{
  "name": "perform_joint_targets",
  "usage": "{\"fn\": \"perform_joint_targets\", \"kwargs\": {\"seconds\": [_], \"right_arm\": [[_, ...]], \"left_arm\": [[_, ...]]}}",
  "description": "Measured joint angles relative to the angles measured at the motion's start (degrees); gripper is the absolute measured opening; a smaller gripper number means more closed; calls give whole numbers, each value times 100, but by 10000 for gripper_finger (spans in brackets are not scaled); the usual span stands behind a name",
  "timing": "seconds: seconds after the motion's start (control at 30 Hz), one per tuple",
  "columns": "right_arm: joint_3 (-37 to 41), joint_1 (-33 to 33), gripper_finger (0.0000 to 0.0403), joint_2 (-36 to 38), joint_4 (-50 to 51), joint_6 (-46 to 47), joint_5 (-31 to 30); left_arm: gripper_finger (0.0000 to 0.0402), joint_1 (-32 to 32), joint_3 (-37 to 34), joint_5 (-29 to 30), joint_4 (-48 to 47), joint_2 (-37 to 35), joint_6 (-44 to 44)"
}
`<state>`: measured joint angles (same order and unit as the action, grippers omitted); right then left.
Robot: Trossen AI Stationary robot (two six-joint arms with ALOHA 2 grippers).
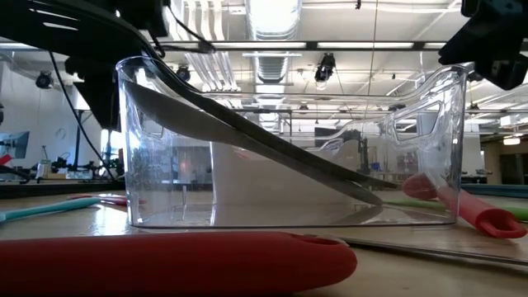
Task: Pick & Place Kitchen Items
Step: Put the red spatula into the white bin
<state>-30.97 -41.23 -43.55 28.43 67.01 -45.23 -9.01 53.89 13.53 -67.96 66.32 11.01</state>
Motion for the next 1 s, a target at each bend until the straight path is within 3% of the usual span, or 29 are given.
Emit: {"fn": "perform_joint_targets", "kwargs": {"seconds": [0.4, 0.63, 1.0], "right_arm": [[-43, 0, 43, -4, 1, 30, 4], [-43, 0, 43, -4, -12, 23, -99], [-43, 25, 43, -4, -18, 7, -284]], "left_arm": [[250, -560, -207, -434, 60, 958, -698], [241, -880, -759, -1051, 717, 983, -1185], [236, -975, -1157, -1299, 1199, 1055, -1594]]}}
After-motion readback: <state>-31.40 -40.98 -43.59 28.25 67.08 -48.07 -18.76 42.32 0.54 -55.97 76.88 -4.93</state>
